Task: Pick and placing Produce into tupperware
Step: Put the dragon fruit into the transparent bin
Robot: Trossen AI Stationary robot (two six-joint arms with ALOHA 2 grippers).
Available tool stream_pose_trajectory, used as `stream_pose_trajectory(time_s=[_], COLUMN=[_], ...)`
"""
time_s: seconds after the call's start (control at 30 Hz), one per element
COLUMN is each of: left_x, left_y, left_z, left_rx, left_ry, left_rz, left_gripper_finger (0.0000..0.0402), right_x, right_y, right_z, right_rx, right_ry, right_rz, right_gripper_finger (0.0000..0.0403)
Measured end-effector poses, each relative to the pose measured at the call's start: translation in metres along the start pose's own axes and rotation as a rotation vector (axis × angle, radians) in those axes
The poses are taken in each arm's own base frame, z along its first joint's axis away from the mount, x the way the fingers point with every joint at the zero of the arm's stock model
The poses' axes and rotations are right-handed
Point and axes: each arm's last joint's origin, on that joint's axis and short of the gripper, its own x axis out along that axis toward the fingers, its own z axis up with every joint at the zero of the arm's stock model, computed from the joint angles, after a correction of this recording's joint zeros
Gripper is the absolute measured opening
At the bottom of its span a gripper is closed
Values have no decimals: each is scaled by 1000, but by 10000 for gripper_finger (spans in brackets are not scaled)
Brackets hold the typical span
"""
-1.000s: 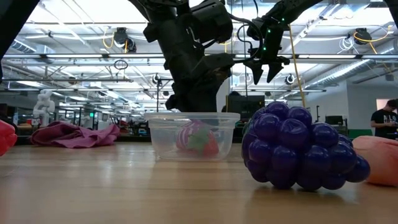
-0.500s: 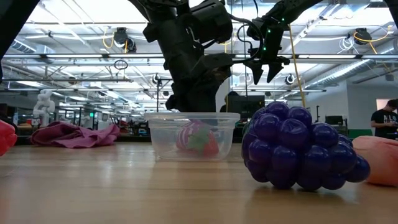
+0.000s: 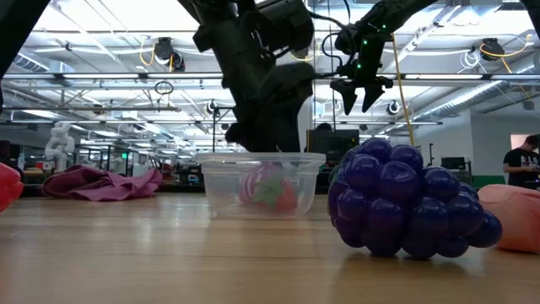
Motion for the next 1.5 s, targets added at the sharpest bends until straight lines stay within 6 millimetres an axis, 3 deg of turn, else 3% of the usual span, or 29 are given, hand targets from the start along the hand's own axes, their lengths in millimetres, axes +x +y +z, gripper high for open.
stream_pose_trajectory(time_s=[0.17, 0.3, 0.43, 0.57, 0.73, 1.03, 1.3, 1.5], left_x=[-34, -70, -103, -117, -118, -96, -81, -81], left_y=[-9, -28, -54, -81, -109, -126, -145, -152], left_z=[2, -7, -27, -56, -90, -136, -166, -177], left_rx=[9, 9, 60, 136, 155, -183, -352, -360], left_ry=[-57, -92, -121, -123, -75, 136, 256, 269], left_rz=[-28, -73, -71, -14, 19, 146, 163, 162], left_gripper_finger=[230, 230, 230, 230, 230, 230, 230, 230], right_x=[0, 0, 0, 0, -1, -1, -1, -1], right_y=[0, 0, 0, 1, 2, 2, 2, 3], right_z=[0, 0, 0, 0, -2, -5, -6, -7], right_rx=[0, 0, 0, -4, 0, 39, 36, 50], right_ry=[0, 0, 0, 2, 16, 51, 62, 71], right_rz=[0, 0, 0, 2, 3, 2, 2, 52], right_gripper_finger=[293, 293, 293, 293, 293, 293, 293, 293])
